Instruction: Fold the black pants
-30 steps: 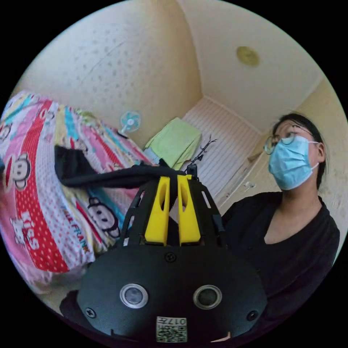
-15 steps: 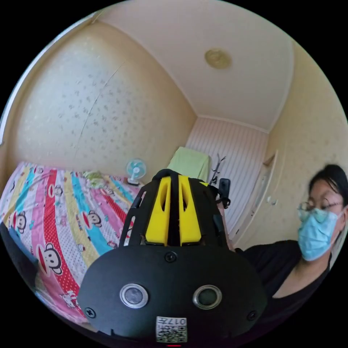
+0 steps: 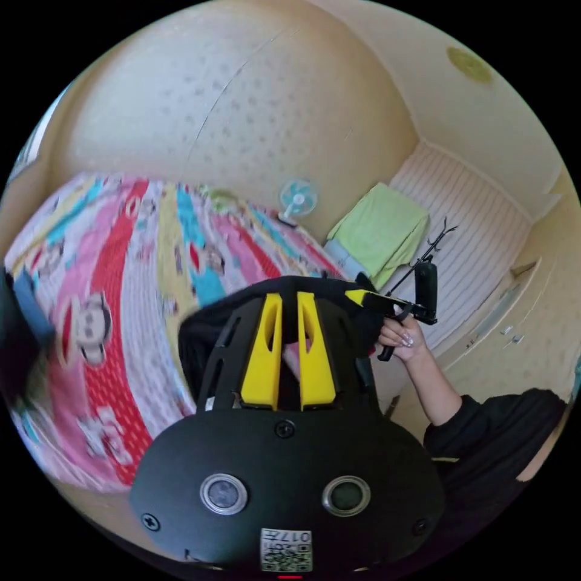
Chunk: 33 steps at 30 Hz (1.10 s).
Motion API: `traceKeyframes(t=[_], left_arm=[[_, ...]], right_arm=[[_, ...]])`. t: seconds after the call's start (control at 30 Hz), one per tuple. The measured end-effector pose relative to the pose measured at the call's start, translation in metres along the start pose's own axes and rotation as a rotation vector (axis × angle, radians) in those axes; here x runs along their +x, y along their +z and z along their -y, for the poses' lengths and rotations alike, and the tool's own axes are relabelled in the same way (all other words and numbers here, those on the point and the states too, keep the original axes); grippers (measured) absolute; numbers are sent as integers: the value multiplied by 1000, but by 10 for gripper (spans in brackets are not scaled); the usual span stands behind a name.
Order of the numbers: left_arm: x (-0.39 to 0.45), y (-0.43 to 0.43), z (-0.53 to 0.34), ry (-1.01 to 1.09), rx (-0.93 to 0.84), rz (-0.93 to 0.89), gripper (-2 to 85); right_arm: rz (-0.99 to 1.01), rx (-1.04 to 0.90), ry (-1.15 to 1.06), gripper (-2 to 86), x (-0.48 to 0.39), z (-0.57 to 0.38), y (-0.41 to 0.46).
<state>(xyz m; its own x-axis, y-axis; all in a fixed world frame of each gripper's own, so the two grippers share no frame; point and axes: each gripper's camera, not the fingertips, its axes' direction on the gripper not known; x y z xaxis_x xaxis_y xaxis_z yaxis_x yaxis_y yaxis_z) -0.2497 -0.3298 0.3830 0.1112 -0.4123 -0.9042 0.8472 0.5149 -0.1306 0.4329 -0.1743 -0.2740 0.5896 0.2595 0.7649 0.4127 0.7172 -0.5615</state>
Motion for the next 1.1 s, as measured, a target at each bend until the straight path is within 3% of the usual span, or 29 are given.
traceKeyframes(t=[0.17,0.27,0.37,0.53,0.63,0.67,0.7,0.93,1.1], left_arm=[[-55,61,-192,-253,-213,8,71],[-75,55,-227,-340,-189,-142,94],[-95,30,-202,-388,-113,-66,140],[-130,42,-125,-343,-56,-36,166],[-157,96,-105,-413,-184,-40,179],[-165,124,-108,-463,-282,-58,177],[-165,127,-110,-474,-270,-47,167],[-128,102,-140,-617,-288,-12,101],[-93,6,-129,-556,-36,-43,96]], right_arm=[[111,-195,164,42,44,-177,83],[198,-172,244,61,69,-223,84],[247,-103,268,102,92,-198,65],[117,67,302,179,127,-136,69],[174,-83,440,198,159,-127,135],[155,-58,486,197,159,-134,150],[138,-26,517,189,152,-140,151],[522,-148,529,110,114,-179,173],[712,-21,337,89,40,-143,153]])
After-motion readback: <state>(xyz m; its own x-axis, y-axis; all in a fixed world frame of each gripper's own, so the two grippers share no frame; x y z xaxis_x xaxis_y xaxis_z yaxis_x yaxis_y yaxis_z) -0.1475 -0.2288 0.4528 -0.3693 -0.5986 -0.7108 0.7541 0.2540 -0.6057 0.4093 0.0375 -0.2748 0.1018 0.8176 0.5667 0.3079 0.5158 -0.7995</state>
